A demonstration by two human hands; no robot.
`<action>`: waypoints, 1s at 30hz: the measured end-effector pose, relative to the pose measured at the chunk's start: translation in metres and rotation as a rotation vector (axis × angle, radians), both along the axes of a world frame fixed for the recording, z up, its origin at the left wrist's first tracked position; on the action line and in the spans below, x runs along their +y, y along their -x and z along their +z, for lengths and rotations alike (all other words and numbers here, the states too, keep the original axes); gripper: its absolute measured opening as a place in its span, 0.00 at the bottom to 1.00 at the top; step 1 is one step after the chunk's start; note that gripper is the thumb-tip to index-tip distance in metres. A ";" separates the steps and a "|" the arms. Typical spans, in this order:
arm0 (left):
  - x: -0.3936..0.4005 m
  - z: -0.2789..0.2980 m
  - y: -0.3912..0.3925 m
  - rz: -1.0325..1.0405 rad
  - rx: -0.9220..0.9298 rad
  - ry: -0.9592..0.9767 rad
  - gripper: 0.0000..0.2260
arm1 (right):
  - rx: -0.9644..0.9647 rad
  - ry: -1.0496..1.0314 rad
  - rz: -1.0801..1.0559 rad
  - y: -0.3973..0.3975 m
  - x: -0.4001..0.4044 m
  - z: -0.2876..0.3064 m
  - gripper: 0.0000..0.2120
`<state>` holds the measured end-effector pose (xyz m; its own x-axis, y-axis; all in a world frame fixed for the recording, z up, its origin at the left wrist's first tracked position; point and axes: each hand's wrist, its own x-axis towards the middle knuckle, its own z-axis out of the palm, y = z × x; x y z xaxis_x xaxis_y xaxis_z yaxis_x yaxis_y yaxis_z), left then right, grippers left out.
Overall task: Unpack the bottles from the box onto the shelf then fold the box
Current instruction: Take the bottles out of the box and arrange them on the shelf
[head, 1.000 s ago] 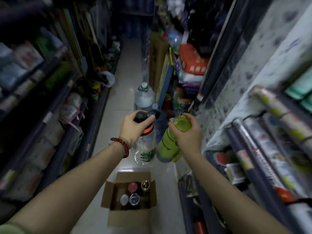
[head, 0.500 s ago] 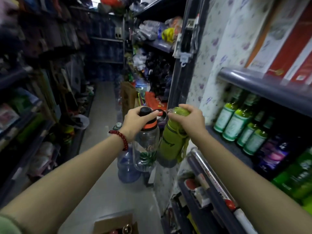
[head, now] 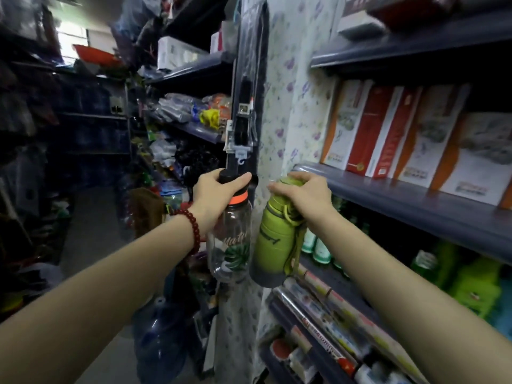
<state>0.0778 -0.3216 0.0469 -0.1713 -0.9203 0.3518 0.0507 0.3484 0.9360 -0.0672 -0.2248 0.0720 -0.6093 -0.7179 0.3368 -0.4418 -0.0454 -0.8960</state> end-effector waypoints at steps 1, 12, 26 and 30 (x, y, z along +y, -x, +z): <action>0.000 0.007 0.003 0.008 0.011 0.009 0.15 | 0.001 0.011 -0.014 0.002 0.003 0.007 0.33; 0.021 0.091 0.041 0.018 0.129 0.150 0.13 | 0.100 0.178 -0.182 0.007 0.035 0.081 0.35; 0.077 0.167 0.086 0.000 0.209 0.433 0.11 | 0.198 0.486 -0.403 0.024 0.084 0.142 0.27; 0.093 0.176 0.099 0.000 0.200 0.571 0.13 | 0.236 0.546 -0.434 0.032 0.098 0.147 0.27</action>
